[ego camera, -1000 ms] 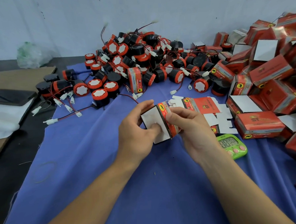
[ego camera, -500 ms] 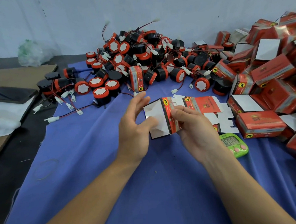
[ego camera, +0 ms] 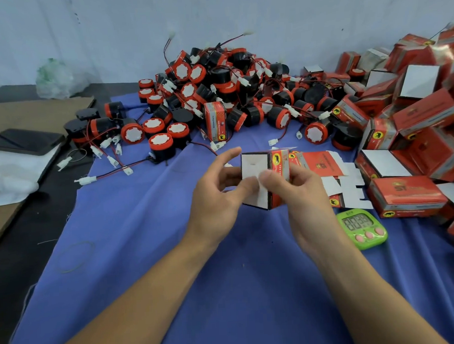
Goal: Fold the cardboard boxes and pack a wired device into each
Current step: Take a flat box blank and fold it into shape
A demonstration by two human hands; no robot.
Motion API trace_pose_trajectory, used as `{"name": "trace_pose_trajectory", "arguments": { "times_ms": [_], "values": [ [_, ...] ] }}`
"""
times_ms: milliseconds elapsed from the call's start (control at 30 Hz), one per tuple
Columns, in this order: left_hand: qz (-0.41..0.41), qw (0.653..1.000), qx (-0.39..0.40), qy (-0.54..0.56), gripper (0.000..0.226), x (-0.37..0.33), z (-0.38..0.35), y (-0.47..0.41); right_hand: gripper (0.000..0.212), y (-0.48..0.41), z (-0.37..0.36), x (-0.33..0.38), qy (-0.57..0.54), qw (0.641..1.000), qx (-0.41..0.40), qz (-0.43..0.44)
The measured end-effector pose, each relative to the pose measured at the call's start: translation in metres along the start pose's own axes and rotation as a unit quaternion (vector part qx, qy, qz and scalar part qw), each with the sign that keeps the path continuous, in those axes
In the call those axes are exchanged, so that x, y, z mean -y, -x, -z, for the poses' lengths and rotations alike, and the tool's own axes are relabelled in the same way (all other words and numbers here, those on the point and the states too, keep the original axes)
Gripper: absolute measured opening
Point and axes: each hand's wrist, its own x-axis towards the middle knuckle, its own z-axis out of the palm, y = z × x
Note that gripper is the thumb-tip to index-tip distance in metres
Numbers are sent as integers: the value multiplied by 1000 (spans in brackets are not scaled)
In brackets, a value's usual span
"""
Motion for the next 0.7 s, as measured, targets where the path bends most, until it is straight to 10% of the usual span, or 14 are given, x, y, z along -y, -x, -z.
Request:
{"name": "trace_pose_trajectory", "arguments": {
  "times_ms": [700],
  "values": [
    [-14, 997, -22, -67, 30, 0, -13, 12, 35, -7, 1, -13, 127, 991, -35, -2]
  ]
}}
